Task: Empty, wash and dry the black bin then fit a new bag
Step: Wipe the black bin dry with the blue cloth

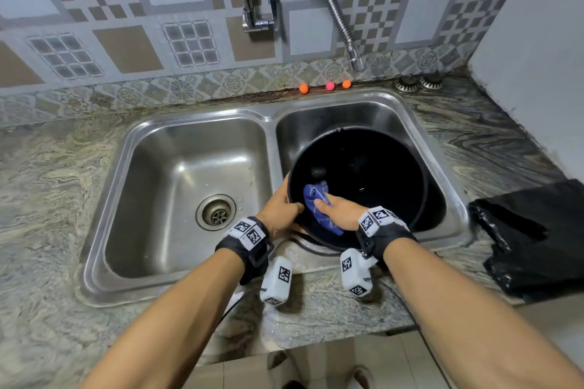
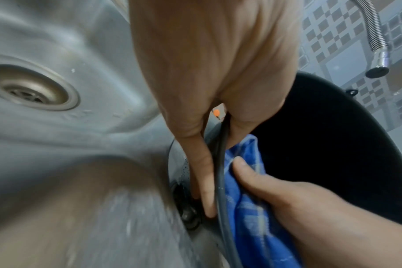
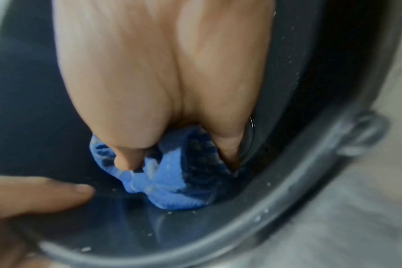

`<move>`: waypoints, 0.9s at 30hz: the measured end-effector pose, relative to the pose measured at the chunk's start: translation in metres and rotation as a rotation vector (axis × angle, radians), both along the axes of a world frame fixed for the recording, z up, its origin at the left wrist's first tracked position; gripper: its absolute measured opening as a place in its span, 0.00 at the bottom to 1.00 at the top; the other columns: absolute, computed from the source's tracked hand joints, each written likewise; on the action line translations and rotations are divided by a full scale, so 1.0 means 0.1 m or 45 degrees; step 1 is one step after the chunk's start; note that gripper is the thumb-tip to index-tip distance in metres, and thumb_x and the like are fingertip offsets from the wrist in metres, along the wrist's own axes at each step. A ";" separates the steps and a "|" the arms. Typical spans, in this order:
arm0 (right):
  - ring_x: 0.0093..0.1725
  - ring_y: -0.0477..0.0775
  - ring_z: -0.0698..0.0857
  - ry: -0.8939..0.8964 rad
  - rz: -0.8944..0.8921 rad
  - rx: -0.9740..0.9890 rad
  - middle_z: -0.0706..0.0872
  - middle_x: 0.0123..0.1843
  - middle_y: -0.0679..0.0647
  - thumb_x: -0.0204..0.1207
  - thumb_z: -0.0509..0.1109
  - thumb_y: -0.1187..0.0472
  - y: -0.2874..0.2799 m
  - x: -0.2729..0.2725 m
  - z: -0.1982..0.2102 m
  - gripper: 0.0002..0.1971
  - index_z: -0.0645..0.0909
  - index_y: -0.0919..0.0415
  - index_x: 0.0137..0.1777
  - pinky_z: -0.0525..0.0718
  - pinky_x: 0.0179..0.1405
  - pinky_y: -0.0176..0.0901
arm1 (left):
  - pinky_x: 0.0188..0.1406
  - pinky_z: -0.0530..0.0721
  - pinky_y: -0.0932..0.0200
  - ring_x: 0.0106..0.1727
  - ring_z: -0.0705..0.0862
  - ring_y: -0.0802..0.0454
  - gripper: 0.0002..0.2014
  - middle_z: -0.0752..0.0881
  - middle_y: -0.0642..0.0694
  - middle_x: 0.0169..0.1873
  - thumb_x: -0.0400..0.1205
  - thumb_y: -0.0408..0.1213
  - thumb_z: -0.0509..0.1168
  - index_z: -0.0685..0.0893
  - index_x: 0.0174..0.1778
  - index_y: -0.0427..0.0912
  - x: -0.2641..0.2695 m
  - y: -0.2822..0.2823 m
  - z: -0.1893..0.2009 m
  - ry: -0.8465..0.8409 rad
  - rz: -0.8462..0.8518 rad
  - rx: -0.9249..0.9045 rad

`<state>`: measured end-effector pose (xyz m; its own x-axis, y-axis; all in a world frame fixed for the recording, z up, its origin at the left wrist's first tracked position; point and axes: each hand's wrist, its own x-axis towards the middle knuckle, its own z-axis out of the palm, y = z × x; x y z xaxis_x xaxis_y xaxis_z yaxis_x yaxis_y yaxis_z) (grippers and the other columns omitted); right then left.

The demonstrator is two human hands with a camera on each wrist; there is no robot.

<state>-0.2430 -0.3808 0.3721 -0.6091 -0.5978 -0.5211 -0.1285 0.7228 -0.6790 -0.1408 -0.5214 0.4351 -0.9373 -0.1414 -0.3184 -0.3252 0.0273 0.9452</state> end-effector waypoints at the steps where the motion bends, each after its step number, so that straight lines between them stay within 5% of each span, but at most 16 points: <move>1: 0.71 0.58 0.78 0.007 0.039 0.007 0.78 0.74 0.58 0.85 0.53 0.43 0.05 0.05 0.03 0.28 0.67 0.54 0.81 0.71 0.76 0.56 | 0.43 0.89 0.58 0.48 0.89 0.55 0.34 0.87 0.48 0.50 0.77 0.09 0.54 0.68 0.76 0.42 0.02 0.05 -0.04 0.001 0.045 0.032; 4: 0.72 0.56 0.77 0.034 0.127 0.014 0.77 0.75 0.55 0.86 0.52 0.43 0.20 0.19 0.18 0.27 0.65 0.53 0.82 0.70 0.76 0.56 | 0.58 0.87 0.44 0.58 0.87 0.42 0.33 0.88 0.43 0.56 0.77 0.13 0.60 0.70 0.75 0.45 0.09 0.14 -0.08 -0.004 0.099 0.036; 9: 0.67 0.63 0.81 0.119 0.270 0.149 0.81 0.70 0.61 0.87 0.50 0.45 0.29 0.29 0.43 0.24 0.70 0.57 0.77 0.75 0.71 0.57 | 0.51 0.87 0.38 0.49 0.86 0.41 0.24 0.86 0.40 0.50 0.81 0.20 0.58 0.74 0.68 0.49 -0.03 -0.03 0.20 -0.075 0.111 -0.210; 13: 0.65 0.60 0.80 0.202 0.399 0.279 0.80 0.71 0.58 0.88 0.51 0.48 0.27 0.36 0.55 0.22 0.70 0.54 0.77 0.74 0.64 0.48 | 0.63 0.85 0.50 0.60 0.86 0.44 0.32 0.85 0.41 0.64 0.79 0.33 0.64 0.70 0.79 0.61 -0.26 -0.23 0.56 0.022 0.023 -0.644; 17: 0.50 0.56 0.78 0.272 0.494 0.441 0.84 0.63 0.62 0.88 0.52 0.53 0.19 0.33 0.61 0.15 0.76 0.57 0.64 0.72 0.49 0.44 | 0.61 0.78 0.61 0.66 0.83 0.42 0.31 0.83 0.41 0.68 0.83 0.32 0.60 0.67 0.82 0.59 -0.41 -0.27 0.75 0.039 -0.181 -0.957; 20: 0.54 0.59 0.79 0.325 0.349 0.514 0.82 0.64 0.62 0.88 0.52 0.54 0.19 0.13 0.62 0.17 0.76 0.61 0.67 0.70 0.50 0.43 | 0.57 0.80 0.61 0.63 0.85 0.40 0.34 0.84 0.40 0.66 0.81 0.28 0.57 0.65 0.83 0.59 -0.41 -0.31 0.77 0.022 -0.285 -1.010; 23: 0.68 0.65 0.80 0.424 0.065 0.612 0.79 0.71 0.64 0.87 0.55 0.55 0.17 -0.17 0.61 0.19 0.72 0.63 0.73 0.76 0.61 0.48 | 0.46 0.91 0.47 0.53 0.89 0.41 0.39 0.87 0.42 0.59 0.79 0.25 0.57 0.62 0.82 0.65 -0.35 -0.31 0.74 -0.013 -0.355 -0.783; 27: 0.70 0.69 0.79 0.410 -0.207 0.727 0.79 0.70 0.65 0.80 0.66 0.59 0.03 -0.44 0.50 0.21 0.71 0.60 0.72 0.78 0.69 0.56 | 0.45 0.91 0.48 0.54 0.89 0.41 0.43 0.86 0.42 0.61 0.78 0.23 0.58 0.58 0.83 0.68 -0.38 -0.34 0.63 -0.017 -0.380 -0.592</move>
